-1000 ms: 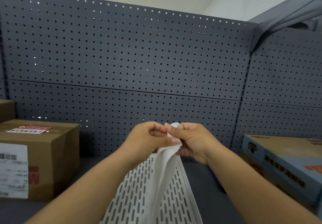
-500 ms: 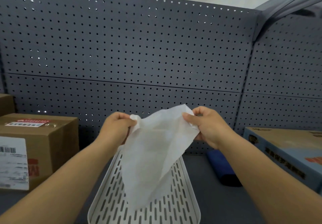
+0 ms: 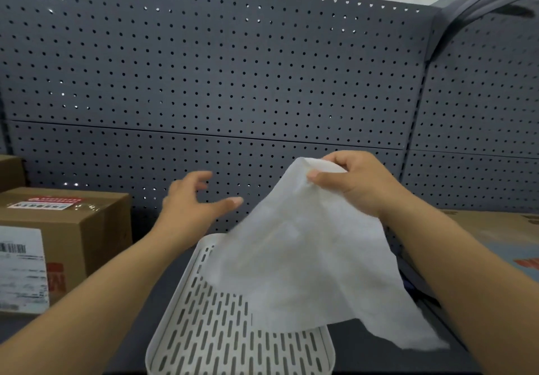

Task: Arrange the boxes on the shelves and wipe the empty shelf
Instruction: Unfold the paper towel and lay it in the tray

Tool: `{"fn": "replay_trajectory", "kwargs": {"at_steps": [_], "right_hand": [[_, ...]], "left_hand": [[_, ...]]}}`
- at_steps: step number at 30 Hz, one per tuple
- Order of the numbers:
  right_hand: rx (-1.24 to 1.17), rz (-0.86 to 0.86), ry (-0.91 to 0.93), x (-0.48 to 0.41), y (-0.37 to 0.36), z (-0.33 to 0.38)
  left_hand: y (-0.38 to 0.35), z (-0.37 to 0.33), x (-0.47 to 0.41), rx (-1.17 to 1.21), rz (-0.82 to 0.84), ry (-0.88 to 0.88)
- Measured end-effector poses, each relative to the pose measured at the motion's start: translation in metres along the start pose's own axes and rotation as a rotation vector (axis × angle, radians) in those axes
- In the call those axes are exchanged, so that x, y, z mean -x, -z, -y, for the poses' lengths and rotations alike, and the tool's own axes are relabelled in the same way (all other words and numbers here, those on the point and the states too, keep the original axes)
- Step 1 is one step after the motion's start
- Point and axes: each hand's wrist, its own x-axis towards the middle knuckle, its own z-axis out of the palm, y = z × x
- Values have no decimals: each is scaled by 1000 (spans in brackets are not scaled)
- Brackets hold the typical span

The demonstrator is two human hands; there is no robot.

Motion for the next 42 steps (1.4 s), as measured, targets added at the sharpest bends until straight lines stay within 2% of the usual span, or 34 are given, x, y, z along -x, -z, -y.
{"fn": "replay_trajectory", "kwargs": {"at_steps": [3, 5, 8, 11, 15, 20, 24, 30, 35, 36, 39, 42], "right_hand": [[24, 220, 21, 1, 2, 9], [48, 322, 43, 0, 2, 13], [54, 367, 58, -3, 2, 15], [58, 333, 32, -6, 4, 12], [-13, 406, -38, -2, 16, 5], [76, 490, -119, 18, 15, -6], [-70, 460, -167, 36, -2, -3], [-57, 594, -160, 47, -20, -3], [38, 510, -213, 25, -10, -20], [34, 480, -218, 17, -5, -22], [3, 365, -234, -10, 10, -25], [-55, 227, -240, -41, 19, -26]], "left_hand": [[-8, -31, 9, 18, 175, -230], [-13, -48, 12, 40, 256, -306], [-15, -68, 15, 55, 343, -352], [-15, -79, 15, 22, 349, -393], [-10, -79, 6, 64, 327, -302], [-12, -81, -7, 189, 178, -112], [-18, -87, -9, 93, 46, -107], [-23, -93, -15, 20, -61, -121], [-12, -92, -35, 31, -55, -46], [-9, -92, -39, 95, -60, 3], [4, -87, -46, 232, -44, 139], [13, -74, -62, 248, 27, 171]]}}
